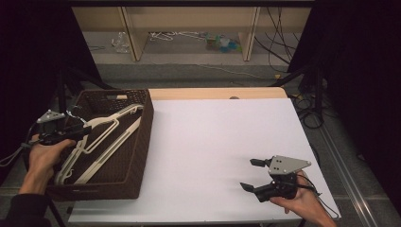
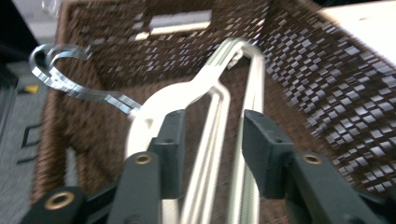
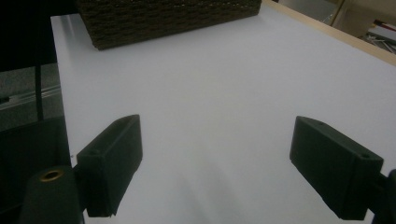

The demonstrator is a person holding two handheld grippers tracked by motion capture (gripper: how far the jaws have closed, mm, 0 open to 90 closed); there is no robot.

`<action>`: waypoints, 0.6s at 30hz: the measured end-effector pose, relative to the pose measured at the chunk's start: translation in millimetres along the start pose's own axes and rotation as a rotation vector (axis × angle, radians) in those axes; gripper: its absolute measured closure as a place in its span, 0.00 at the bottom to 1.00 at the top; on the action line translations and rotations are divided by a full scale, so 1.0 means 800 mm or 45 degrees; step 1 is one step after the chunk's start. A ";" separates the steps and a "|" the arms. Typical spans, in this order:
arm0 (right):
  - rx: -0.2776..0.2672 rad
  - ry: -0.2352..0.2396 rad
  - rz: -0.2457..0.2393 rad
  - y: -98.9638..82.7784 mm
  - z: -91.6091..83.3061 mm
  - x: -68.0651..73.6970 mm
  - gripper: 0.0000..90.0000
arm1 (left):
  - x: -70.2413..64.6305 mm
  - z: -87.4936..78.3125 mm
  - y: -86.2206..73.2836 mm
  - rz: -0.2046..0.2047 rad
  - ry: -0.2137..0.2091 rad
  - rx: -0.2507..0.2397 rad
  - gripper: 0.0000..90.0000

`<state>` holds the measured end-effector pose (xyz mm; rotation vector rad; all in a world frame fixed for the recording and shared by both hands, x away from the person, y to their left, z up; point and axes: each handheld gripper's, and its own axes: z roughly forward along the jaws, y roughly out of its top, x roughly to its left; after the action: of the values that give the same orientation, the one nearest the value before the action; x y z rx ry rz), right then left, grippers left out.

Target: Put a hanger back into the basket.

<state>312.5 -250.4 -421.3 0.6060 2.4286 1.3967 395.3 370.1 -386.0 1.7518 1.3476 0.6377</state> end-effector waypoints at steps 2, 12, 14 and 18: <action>-0.003 -0.008 0.000 0.000 0.000 0.000 0.20 | -0.017 -0.002 0.001 0.026 -0.038 -0.018 0.58; -0.043 -0.081 0.009 0.000 -0.003 0.002 0.20 | -0.113 -0.018 0.007 0.141 -0.243 -0.168 0.42; -0.054 -0.102 0.020 0.000 -0.004 0.002 0.20 | -0.128 -0.020 0.006 0.154 -0.267 -0.179 0.40; -0.051 -0.128 0.051 -0.001 -0.006 0.002 0.20 | -0.157 -0.022 0.002 0.215 -0.325 -0.202 0.37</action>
<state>309.0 -253.8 -419.9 0.7018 2.3173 1.3916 344.8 256.0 -364.9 1.7618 0.9570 0.5735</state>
